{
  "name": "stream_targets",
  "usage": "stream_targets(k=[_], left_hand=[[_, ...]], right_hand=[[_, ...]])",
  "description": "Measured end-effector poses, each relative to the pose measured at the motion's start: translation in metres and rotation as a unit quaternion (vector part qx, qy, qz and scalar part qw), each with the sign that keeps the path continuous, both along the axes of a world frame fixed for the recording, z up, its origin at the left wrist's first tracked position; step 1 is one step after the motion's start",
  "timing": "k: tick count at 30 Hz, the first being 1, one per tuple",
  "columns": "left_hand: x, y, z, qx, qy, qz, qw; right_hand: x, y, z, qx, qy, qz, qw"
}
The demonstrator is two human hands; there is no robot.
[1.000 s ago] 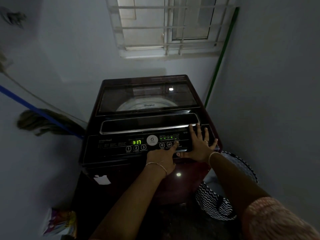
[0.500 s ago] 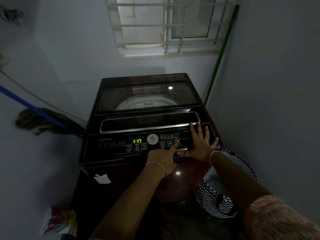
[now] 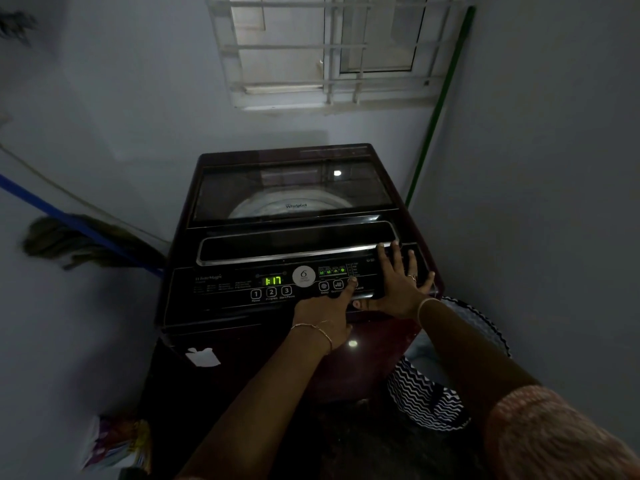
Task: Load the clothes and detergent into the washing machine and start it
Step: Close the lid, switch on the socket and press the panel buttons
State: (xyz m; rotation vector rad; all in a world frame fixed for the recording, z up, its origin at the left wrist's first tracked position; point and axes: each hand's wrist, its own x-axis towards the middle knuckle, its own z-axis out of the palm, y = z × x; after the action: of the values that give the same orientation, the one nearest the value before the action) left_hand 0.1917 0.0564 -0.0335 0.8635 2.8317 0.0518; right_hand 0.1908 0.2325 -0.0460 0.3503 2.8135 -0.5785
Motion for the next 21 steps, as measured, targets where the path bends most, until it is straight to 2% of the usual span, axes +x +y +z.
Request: stream_targets(k=[21], left_hand=[[0.0011, -0.0010, -0.0019, -0.005, -0.008, 0.001, 1.000]], right_hand=[[-0.0010, 0.0014, -0.0050, -0.001, 0.013, -0.003, 1.000]])
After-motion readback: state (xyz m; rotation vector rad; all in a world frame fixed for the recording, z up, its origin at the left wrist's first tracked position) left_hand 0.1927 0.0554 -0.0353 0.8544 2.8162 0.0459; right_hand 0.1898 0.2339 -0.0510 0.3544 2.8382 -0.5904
